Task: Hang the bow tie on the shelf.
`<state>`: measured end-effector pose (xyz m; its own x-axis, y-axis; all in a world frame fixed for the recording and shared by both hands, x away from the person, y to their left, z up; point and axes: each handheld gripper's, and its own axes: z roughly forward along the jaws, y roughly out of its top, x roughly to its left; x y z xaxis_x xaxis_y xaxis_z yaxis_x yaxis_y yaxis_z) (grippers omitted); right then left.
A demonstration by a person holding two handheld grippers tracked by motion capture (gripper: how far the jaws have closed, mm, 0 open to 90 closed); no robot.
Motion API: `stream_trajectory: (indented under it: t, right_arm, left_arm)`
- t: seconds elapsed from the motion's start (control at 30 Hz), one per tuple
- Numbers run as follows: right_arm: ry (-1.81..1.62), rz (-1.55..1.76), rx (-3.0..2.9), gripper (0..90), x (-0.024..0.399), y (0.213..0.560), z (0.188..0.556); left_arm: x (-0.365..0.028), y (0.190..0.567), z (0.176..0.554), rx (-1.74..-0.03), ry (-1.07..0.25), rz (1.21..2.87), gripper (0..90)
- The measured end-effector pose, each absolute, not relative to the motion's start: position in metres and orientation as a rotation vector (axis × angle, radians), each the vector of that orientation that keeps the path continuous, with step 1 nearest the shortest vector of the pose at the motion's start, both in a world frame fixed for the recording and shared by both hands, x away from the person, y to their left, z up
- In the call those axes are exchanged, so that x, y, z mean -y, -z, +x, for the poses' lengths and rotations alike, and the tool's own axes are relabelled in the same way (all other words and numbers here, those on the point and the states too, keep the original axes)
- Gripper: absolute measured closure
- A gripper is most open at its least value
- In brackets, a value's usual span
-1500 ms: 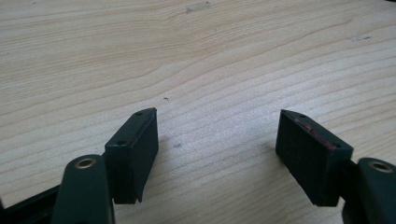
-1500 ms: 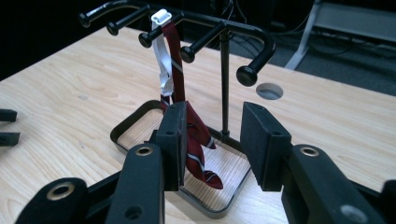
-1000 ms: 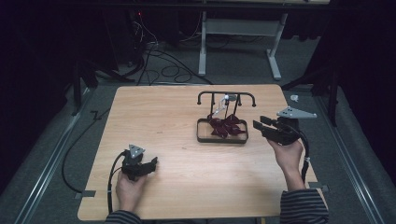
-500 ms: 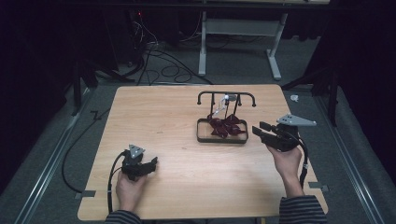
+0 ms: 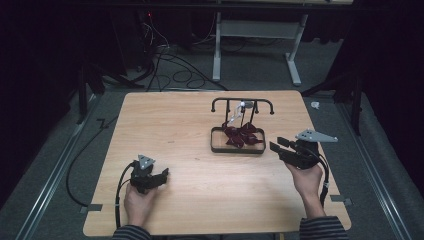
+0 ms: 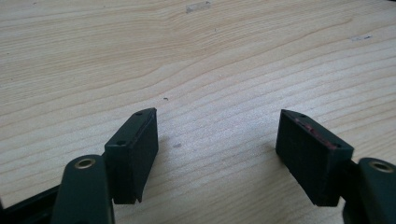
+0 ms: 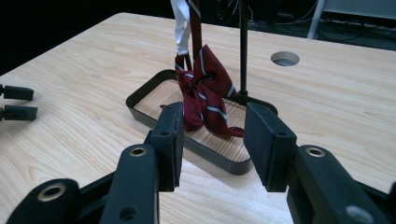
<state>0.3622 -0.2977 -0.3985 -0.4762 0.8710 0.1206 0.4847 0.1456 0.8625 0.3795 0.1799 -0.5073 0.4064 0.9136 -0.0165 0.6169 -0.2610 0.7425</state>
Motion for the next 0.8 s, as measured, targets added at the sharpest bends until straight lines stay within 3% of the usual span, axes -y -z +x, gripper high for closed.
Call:
stream_trajectory:
  t: [0.8]
  right_arm:
    - [-1.291,1.329,-2.047,58.7,0.288,0.424,0.353]
  left_arm:
    - [-0.18,0.507,0.379,-1.3,-0.56,1.984,30.3]
